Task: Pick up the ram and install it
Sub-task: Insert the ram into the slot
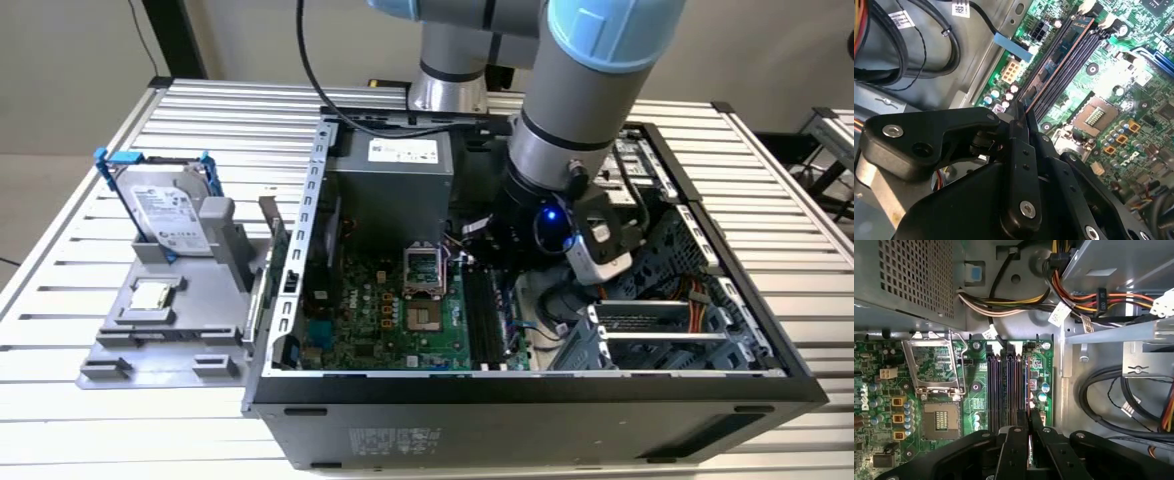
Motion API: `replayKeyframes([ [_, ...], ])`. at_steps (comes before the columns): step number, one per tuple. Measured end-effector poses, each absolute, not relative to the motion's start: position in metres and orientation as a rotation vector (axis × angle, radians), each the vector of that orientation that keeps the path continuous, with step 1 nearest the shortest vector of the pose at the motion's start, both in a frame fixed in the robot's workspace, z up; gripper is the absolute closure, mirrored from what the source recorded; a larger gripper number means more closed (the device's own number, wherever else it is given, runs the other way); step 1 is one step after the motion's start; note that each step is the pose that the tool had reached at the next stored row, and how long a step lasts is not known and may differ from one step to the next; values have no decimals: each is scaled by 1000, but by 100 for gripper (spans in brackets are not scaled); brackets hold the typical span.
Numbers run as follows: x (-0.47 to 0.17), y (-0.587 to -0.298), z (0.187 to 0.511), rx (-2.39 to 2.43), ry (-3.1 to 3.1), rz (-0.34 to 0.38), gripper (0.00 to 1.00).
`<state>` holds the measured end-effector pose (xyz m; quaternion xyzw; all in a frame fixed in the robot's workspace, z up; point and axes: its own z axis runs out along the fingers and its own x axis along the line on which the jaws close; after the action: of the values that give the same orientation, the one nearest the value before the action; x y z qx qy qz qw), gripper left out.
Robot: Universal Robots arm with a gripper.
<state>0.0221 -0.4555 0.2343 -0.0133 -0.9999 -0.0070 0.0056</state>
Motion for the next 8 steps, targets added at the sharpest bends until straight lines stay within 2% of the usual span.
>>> replayKeyframes([
  [8,19,-458,230,-42,-3130,-20,100],
])
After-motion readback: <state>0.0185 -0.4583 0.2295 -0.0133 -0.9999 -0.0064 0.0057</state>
